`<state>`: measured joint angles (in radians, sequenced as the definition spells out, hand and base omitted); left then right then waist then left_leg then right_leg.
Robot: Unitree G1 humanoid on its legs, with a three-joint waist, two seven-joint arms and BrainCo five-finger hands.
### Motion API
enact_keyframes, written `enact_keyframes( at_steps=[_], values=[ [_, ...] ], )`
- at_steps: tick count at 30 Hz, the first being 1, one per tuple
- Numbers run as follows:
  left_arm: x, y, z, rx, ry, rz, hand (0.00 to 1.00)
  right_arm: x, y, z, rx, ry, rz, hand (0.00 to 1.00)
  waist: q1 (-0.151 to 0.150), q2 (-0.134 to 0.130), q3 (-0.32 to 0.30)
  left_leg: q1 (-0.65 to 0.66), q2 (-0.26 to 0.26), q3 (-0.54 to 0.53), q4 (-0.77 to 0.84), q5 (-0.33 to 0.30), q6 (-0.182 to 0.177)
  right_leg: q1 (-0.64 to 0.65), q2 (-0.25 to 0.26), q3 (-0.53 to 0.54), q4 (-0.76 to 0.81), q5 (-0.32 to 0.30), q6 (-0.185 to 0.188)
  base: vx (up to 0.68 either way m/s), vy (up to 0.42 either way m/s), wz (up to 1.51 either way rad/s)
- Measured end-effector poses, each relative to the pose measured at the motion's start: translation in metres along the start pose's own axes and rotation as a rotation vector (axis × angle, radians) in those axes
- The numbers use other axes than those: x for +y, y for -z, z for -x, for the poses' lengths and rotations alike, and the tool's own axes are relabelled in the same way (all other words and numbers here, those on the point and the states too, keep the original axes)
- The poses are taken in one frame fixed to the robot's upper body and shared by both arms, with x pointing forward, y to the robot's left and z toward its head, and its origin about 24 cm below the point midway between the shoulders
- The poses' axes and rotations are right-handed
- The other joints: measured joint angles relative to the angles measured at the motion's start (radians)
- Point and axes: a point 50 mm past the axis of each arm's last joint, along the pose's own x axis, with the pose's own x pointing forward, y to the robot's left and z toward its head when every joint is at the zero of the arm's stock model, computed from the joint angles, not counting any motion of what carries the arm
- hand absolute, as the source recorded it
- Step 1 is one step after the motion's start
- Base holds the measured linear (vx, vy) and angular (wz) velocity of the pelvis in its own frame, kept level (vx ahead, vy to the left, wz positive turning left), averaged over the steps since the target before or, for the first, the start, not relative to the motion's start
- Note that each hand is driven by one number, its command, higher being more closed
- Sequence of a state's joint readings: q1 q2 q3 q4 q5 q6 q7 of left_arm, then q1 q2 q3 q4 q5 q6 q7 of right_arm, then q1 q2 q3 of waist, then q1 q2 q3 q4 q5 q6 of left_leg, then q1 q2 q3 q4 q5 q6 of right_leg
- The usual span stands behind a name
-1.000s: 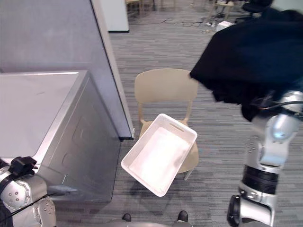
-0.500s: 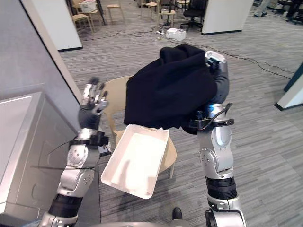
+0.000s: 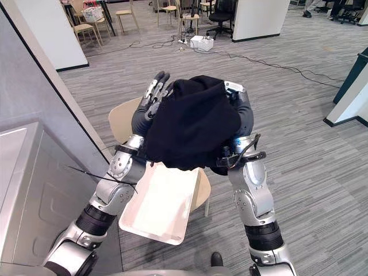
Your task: Pick up the laundry basket with both hands and put the clothes into the washing machine.
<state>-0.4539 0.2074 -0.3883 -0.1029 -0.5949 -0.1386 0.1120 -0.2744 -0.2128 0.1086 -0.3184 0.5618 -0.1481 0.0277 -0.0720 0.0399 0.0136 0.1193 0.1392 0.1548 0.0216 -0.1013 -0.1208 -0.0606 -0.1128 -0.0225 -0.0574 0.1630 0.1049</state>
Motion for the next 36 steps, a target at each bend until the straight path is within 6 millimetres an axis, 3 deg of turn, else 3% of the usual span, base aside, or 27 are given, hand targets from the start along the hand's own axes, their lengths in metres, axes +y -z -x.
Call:
enact_keyframes(
  at_steps=[11,12,18,24,33,34,36],
  values=[
    [-0.026,0.009,-0.010,0.056,0.114,0.143,0.00,0.012,0.010,0.004,0.037,-0.044,-0.069,1.00,-0.005,0.009,-0.007,0.009,0.000,0.013,-0.005,0.000,0.000,0.001,0.002,0.006,-0.004,0.000,0.000,-0.02,-0.004,-0.03],
    [-0.031,0.010,-0.011,0.065,0.147,0.150,1.00,0.012,0.011,0.005,0.041,-0.042,-0.073,1.00,-0.005,0.009,-0.007,0.009,0.000,0.013,-0.006,0.000,0.000,0.001,0.002,0.005,-0.005,0.000,0.001,0.00,0.000,0.00],
    [-0.043,0.015,-0.012,0.113,0.245,0.190,1.00,0.012,0.014,0.008,0.058,-0.044,-0.108,1.00,-0.012,0.010,-0.008,0.004,0.000,0.009,-0.008,0.000,0.000,0.003,0.002,0.000,-0.015,0.003,0.002,0.00,0.000,0.01],
    [-0.033,0.017,-0.019,0.123,0.205,0.161,1.00,0.022,0.021,0.013,0.093,-0.096,-0.132,1.00,-0.024,0.009,-0.008,0.003,0.000,0.006,-0.007,0.000,0.000,0.004,0.001,-0.002,-0.015,0.003,0.002,0.00,0.000,0.00],
    [-0.034,0.016,-0.024,0.113,0.174,0.174,1.00,0.029,0.028,0.022,0.124,-0.121,-0.165,1.00,-0.024,0.009,-0.008,0.003,0.000,-0.001,-0.004,0.000,0.000,0.010,0.000,-0.003,-0.015,0.003,0.002,0.00,0.000,0.01],
    [-0.034,0.016,-0.024,0.115,0.172,0.175,1.00,0.029,0.028,0.022,0.125,-0.120,-0.161,0.00,-0.024,0.009,-0.008,0.003,0.000,-0.002,-0.004,0.000,0.000,0.011,0.000,-0.003,-0.015,0.003,0.002,0.00,0.000,0.00],
    [-0.033,0.018,-0.022,0.119,0.167,0.179,1.00,0.028,0.027,0.025,0.131,-0.110,-0.157,0.00,-0.023,0.009,-0.008,0.004,0.000,-0.002,-0.004,0.000,0.000,0.011,0.000,-0.003,-0.015,0.003,0.002,0.00,0.000,0.00]
  ],
)
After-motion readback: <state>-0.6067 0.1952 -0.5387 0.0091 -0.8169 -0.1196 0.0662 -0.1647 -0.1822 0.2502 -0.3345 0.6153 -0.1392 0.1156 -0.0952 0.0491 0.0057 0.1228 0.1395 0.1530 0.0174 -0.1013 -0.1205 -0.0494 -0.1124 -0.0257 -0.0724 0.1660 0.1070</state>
